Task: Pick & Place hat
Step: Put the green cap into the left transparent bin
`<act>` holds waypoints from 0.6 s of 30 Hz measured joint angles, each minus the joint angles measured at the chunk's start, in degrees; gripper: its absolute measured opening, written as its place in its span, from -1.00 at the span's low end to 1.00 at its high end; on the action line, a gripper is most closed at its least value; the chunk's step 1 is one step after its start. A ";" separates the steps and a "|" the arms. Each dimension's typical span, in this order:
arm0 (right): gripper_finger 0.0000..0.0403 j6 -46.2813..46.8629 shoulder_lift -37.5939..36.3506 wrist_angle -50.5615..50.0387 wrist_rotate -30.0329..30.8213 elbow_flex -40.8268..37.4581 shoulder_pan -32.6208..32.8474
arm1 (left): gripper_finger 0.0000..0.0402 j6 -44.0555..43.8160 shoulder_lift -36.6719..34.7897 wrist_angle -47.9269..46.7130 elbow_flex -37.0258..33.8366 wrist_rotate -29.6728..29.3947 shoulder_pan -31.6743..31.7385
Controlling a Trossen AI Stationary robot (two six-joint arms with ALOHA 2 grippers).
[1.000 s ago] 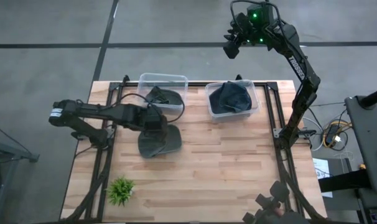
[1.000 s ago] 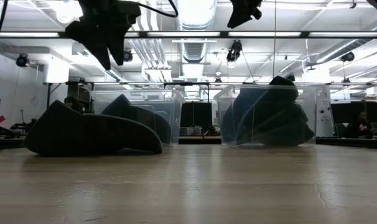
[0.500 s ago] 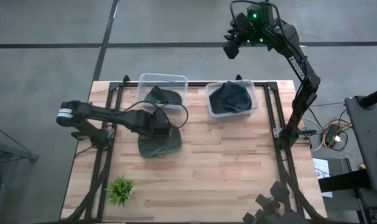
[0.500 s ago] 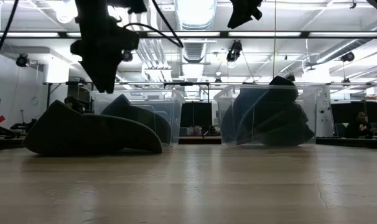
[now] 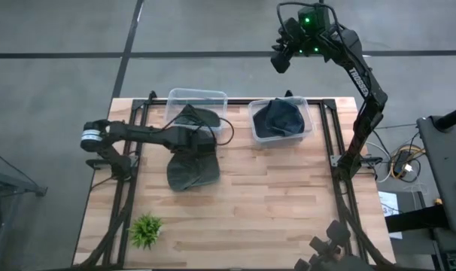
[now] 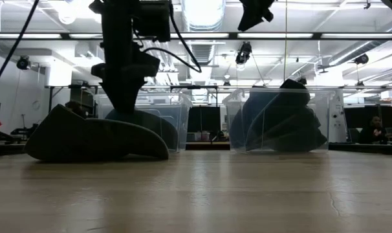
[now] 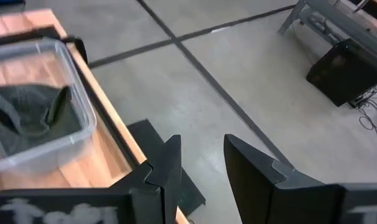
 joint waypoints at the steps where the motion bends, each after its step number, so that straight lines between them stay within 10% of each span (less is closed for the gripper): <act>1: -0.42 -0.36 0.00 -0.71 0.01 0.00 0.00 | 0.05 0.69 0.19 0.58 -0.12 0.00 0.27; 18: -0.42 -8.93 -0.08 -0.90 -33.79 -9.77 0.92 | 0.05 4.06 0.88 0.92 -0.30 -0.44 1.81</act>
